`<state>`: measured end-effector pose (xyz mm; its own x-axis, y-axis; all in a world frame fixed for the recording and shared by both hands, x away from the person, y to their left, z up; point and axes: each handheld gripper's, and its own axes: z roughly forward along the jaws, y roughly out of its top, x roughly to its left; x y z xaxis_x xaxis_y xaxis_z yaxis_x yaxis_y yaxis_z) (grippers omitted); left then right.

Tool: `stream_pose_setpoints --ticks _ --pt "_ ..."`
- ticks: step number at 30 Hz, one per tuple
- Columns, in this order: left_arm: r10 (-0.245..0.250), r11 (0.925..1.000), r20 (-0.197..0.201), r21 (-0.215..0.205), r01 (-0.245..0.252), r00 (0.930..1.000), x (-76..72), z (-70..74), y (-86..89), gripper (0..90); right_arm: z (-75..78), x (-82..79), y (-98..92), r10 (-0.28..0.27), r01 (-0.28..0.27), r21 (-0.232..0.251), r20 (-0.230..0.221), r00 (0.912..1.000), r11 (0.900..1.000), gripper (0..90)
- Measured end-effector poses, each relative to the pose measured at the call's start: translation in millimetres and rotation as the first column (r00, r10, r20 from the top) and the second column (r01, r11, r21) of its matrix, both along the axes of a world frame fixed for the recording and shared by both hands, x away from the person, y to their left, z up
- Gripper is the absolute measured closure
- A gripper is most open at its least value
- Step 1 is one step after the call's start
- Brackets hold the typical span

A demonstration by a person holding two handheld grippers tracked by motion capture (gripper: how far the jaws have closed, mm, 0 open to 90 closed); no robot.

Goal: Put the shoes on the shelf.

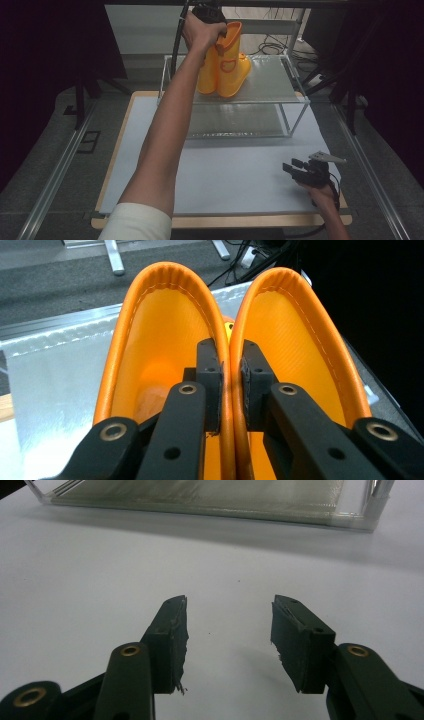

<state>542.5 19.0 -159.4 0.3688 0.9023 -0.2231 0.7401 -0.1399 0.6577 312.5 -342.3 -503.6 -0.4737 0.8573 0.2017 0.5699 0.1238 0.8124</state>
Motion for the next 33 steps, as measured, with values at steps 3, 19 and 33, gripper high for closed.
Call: stream_pose_setpoints --ticks 3,19,33 --pt "0.017 0.9999 -0.008 0.004 -0.017 0.9998 6.8 -6.5 -0.2 82.0 -0.5 0.4 -0.8 0.0 0.0 -0.003 -0.001 1.0 1.0 48.5" --pt "-0.018 0.9995 0.028 -0.024 0.019 0.9994 2.1 -7.9 -1.8 52.9 -2.0 -0.2 2.0 0.01 -0.01 -0.01 -0.008 0.9999 1.0 48.4" --pt "-0.179 0.98 0.111 -0.068 0.187 0.9776 -52.1 11.6 46.0 76.1 -0.8 -1.0 2.4 0.006 -0.006 -0.012 -0.004 1.0 1.0 48.2"
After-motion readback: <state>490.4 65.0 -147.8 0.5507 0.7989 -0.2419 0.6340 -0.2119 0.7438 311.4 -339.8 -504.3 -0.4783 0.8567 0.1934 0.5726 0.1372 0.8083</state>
